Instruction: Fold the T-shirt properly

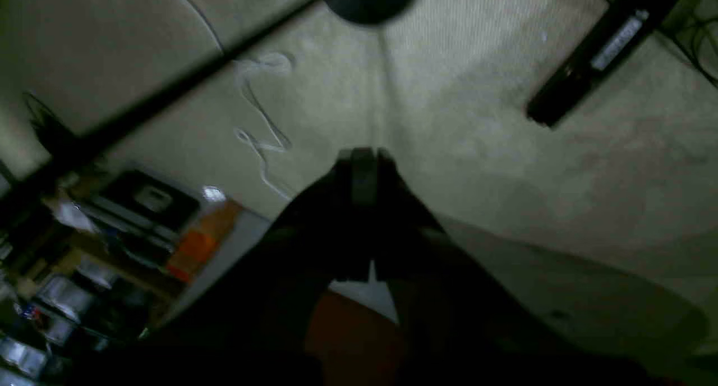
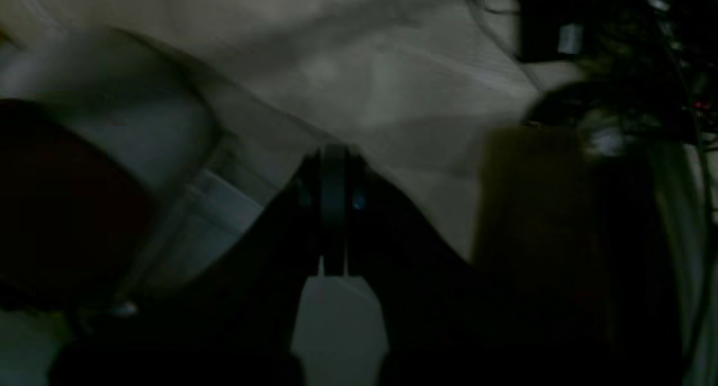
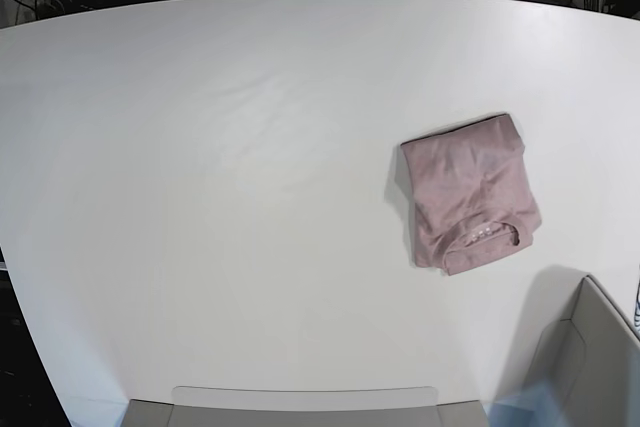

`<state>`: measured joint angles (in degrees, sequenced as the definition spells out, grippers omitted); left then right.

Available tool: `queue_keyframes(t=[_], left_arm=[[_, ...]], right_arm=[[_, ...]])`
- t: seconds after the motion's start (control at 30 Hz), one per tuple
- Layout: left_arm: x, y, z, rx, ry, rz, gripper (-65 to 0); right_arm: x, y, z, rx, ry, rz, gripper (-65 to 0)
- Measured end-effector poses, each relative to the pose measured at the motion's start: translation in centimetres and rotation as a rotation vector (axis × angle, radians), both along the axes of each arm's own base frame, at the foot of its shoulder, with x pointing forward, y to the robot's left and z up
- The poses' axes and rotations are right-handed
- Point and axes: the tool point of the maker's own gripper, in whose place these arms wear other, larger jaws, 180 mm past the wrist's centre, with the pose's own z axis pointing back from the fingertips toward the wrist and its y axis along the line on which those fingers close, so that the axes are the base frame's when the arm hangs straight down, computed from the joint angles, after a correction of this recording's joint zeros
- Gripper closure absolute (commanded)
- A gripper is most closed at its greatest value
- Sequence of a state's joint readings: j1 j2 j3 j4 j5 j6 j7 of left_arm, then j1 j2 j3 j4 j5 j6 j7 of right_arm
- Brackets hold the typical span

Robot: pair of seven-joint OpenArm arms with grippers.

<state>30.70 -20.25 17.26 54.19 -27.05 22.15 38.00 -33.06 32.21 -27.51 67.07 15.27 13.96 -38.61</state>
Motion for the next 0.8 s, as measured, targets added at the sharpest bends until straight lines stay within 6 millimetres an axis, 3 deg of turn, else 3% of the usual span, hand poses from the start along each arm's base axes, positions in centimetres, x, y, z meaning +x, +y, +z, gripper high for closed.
queue_keyframes(t=[0.1,0.17,0.33,0.57,0.8], left_arm=[[0.5,-0.2,-1.3,0.020,-0.006,0.011,0.0],[1.1,0.8,-2.0,0.058,-0.037,-0.009,0.0],[0.0,3.1,-2.7,0.151,-0.028,-0.038,0.0],[1.1,2.7,-3.7,0.167,-0.064,-0.063,0.0],[1.3,3.1,-3.6,0.176,-0.066,-0.065,0.0]], right_arm=[[-0.4,1.1,-1.1,0.042,0.013,0.048,0.0],[-0.6,1.3,-1.9,0.053,0.021,0.054,0.0],[0.6,-1.2,-4.7,-0.010,0.002,0.065,0.0],[1.6,-0.2,-6.9,0.049,-0.071,0.053,0.0],[-1.2,-3.9,-7.1,0.020,-0.034,0.164,0.0]])
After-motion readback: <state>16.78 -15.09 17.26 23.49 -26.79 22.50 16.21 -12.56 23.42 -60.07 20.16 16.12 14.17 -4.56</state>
